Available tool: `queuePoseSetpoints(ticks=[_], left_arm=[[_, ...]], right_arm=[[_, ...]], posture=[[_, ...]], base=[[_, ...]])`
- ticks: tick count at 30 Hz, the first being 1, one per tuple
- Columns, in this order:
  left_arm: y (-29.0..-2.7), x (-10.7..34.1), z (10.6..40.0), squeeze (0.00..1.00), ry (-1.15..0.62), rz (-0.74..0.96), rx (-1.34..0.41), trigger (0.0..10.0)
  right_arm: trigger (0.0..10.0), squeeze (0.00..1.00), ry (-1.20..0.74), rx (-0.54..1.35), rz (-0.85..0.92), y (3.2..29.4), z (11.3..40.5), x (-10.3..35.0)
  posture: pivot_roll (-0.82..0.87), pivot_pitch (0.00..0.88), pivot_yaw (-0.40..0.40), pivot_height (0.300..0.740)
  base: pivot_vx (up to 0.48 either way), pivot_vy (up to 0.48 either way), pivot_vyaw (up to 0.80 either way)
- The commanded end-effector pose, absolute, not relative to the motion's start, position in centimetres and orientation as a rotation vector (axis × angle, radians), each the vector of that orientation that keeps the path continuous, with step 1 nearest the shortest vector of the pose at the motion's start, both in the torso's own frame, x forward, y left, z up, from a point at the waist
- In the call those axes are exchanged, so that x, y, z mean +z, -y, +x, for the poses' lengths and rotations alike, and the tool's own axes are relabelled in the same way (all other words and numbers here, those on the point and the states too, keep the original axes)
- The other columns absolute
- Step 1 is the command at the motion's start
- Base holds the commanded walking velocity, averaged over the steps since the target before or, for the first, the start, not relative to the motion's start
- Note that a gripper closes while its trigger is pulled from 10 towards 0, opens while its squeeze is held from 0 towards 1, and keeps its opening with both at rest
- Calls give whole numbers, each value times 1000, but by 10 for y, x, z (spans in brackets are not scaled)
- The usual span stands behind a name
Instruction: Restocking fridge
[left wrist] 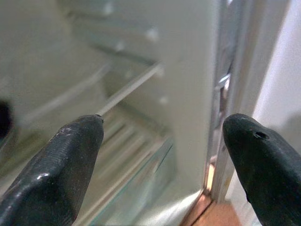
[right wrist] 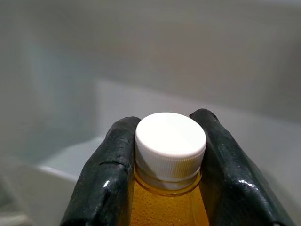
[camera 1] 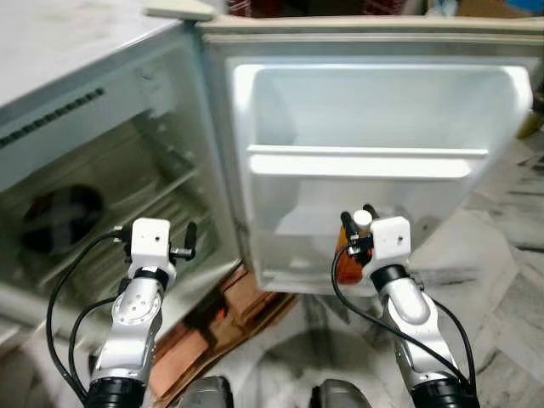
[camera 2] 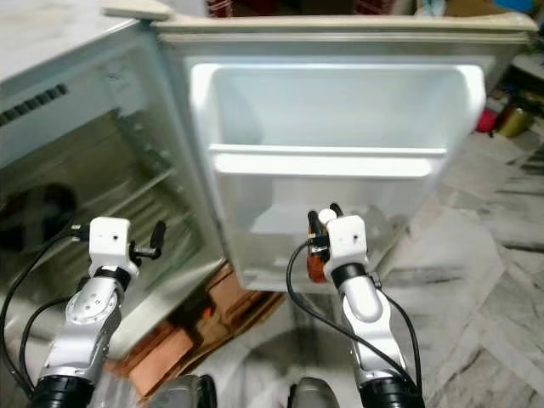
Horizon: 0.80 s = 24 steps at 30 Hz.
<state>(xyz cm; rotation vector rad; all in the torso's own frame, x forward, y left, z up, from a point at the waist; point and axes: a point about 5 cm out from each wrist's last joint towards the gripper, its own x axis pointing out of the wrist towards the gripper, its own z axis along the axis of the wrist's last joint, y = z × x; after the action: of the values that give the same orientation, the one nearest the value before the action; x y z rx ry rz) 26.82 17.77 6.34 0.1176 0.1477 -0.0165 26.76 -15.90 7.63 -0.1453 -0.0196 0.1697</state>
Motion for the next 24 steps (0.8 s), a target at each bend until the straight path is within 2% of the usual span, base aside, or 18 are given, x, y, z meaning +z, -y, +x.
queuePoseSetpoints(ticks=[1,8,17,24], left_arm=[[-172,64,267,0,-145,109,-28,10000],[-181,68,260,0,-132,126,13,10000],[-189,65,229,0,-177,126,43,10000],[-187,69,234,0,-162,129,39,10000]], right_arm=[[10000,0,33,145,-154,167,266,80],[10000,0,48,137,-164,168,265,84],[10000,0,71,143,-144,166,261,91],[10000,0,86,157,-127,156,266,96]], posture=[[-27,118,7,740],[-26,120,8,740],[-10,131,7,740],[1,136,1,740]], base=[[0,0,0],[0,0,0],[0,0,0],[0,0,0]])
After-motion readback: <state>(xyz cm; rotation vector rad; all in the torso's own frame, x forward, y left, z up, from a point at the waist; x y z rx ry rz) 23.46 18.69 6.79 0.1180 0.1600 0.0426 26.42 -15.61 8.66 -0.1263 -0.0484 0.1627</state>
